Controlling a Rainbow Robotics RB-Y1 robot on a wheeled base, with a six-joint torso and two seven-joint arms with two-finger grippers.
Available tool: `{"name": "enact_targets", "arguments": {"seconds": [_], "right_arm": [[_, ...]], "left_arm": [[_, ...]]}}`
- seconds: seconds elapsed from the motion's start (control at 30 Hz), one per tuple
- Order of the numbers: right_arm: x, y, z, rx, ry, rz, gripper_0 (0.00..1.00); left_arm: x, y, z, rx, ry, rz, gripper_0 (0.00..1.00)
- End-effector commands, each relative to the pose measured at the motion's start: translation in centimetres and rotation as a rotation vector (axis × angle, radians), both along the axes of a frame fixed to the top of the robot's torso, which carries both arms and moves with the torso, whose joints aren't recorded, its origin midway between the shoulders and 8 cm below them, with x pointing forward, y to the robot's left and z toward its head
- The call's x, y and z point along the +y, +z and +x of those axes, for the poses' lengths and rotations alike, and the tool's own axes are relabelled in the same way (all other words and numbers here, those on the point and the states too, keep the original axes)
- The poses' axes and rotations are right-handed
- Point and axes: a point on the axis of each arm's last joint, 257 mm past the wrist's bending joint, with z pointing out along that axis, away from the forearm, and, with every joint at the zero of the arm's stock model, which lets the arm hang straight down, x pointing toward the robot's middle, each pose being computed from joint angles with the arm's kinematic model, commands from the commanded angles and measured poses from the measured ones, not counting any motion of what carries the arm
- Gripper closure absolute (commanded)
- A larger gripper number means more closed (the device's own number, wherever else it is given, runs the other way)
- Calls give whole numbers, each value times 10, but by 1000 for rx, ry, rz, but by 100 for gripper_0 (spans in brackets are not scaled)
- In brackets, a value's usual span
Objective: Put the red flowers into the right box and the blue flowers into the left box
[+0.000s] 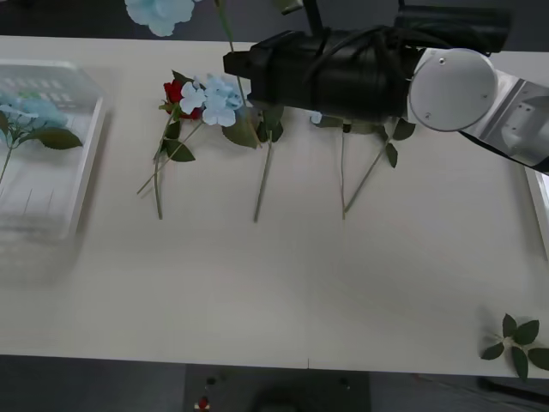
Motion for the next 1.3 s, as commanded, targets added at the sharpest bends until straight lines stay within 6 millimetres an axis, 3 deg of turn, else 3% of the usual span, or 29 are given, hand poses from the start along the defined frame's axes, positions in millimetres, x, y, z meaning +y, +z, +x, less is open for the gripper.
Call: {"name": "enact_targets", "arguments": {"seconds": [0.03, 0.1, 0.27, 0.6, 0.83, 1.17, 1.3], "right_arm": [[43, 13, -3, 11, 39, 45, 100], [58, 6, -4, 39, 48, 53, 100], [88, 2, -8, 113, 71, 91, 100], [94, -1, -10, 121, 76, 94, 100], [94, -1, -10, 125, 77, 96, 100], [94, -1, -10, 125, 77, 96, 100], [94, -1, -10, 125, 77, 96, 100]], "left_arm": [[-25, 64, 6, -77, -128, 37, 27], [-45, 69, 6, -92, -192, 20, 28], [-123, 83, 6, -168, -418, -84, 28], [-234, 111, -17, -282, -789, -205, 28], [-269, 114, -51, -254, -936, -326, 28], [-260, 120, -82, -252, -1018, -504, 28], [-268, 126, -93, -261, -1062, -597, 28]]}}
